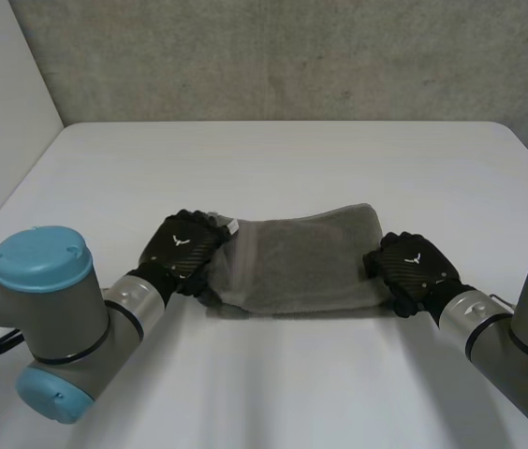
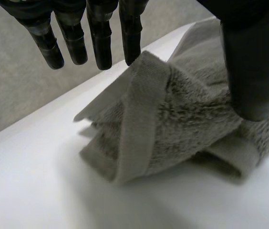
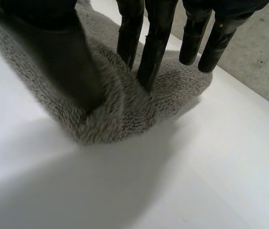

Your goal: Fold the towel.

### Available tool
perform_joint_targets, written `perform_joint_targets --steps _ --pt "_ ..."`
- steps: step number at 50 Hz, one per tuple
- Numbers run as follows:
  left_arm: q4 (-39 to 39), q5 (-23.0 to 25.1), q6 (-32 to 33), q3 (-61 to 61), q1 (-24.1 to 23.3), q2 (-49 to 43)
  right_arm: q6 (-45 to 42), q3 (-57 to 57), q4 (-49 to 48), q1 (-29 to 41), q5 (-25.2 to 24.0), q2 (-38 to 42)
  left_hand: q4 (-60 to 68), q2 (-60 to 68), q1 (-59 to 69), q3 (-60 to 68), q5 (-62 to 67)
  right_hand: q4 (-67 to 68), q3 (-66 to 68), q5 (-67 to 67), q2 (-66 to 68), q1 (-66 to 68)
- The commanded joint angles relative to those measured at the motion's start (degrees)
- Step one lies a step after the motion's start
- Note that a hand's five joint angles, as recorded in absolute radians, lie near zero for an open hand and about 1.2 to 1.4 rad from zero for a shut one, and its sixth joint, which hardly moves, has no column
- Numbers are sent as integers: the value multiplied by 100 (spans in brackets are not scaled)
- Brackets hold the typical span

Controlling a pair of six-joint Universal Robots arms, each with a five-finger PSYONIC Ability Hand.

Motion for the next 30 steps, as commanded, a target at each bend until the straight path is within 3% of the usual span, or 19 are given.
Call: perform_joint_targets --steps 1,8,17,24,30 --pt "-88 -214 82 -163 21 69 59 48 -46 -203 -2 -37 -376 130 199 -331 35 -435 -303 1902 1862 1897" --pt "-360 -232 91 -428 38 209 -38 251 86 -494 -99 -196 -376 80 148 -331 -16 -435 -303 1902 1862 1897" --pt "-668 -223 21 -779 109 535 -415 269 823 -1091 -705 -555 -376 -5 64 -331 -100 -435 -303 1902 1862 1897" --pt "-703 -206 30 -946 144 1017 -433 -232 1387 -1047 -679 -890 -376 -55 14 -331 -150 -435 -303 1902 1862 1897" --pt "-721 -179 39 -1008 407 1493 -363 -1041 1844 -353 -661 -1083 -376 -190 -121 -331 -285 -435 -303 1902 1862 1897"
